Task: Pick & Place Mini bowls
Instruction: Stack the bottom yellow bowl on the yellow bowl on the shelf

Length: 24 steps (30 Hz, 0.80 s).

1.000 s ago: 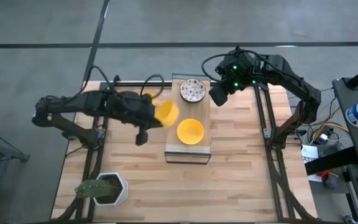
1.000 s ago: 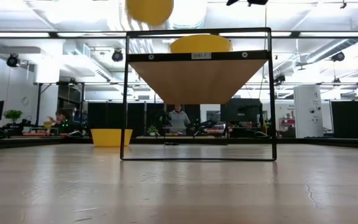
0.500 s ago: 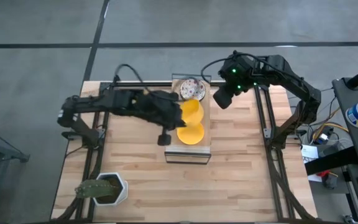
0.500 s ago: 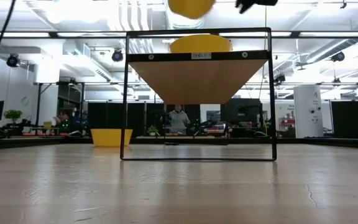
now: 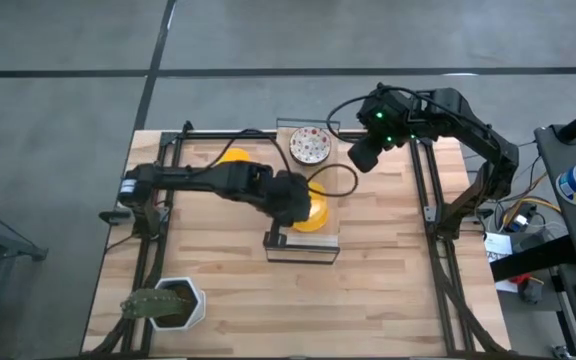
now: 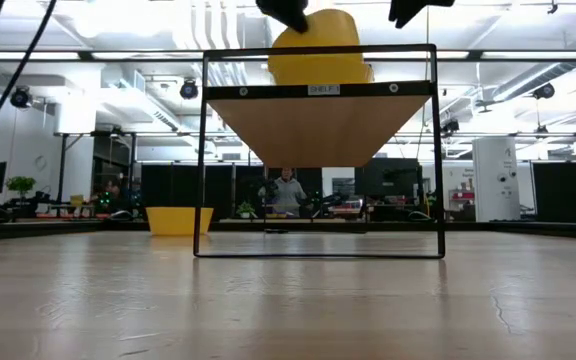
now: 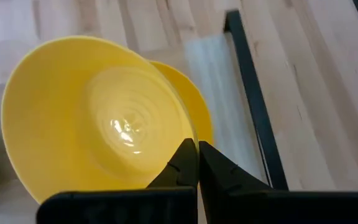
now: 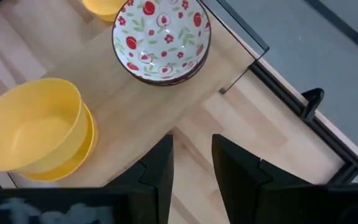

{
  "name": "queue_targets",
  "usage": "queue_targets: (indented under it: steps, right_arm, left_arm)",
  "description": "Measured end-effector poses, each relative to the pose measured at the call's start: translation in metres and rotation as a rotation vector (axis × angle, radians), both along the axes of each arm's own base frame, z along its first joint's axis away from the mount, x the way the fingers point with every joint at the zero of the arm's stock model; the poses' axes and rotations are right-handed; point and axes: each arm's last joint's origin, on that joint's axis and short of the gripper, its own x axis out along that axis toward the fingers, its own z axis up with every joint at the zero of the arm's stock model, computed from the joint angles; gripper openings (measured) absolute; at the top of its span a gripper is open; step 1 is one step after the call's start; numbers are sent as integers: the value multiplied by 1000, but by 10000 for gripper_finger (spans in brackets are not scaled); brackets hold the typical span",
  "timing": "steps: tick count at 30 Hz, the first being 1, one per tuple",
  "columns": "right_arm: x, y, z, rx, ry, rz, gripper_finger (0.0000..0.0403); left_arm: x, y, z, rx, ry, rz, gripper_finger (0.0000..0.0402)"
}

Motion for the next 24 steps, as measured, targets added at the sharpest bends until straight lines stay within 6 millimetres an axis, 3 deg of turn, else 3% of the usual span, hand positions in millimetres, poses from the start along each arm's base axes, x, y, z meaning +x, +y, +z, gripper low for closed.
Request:
queue_targets:
  steps: [14, 24]
  right_arm:
    - [0, 0, 0, 5, -1, -7, 105]
    - [0, 0, -1, 5, -1, -7, 105]
  left_arm:
    - [-3, -4, -4, 144, 44, -118, 0]
    - [-4, -5, -7, 141, 71, -151, 0]
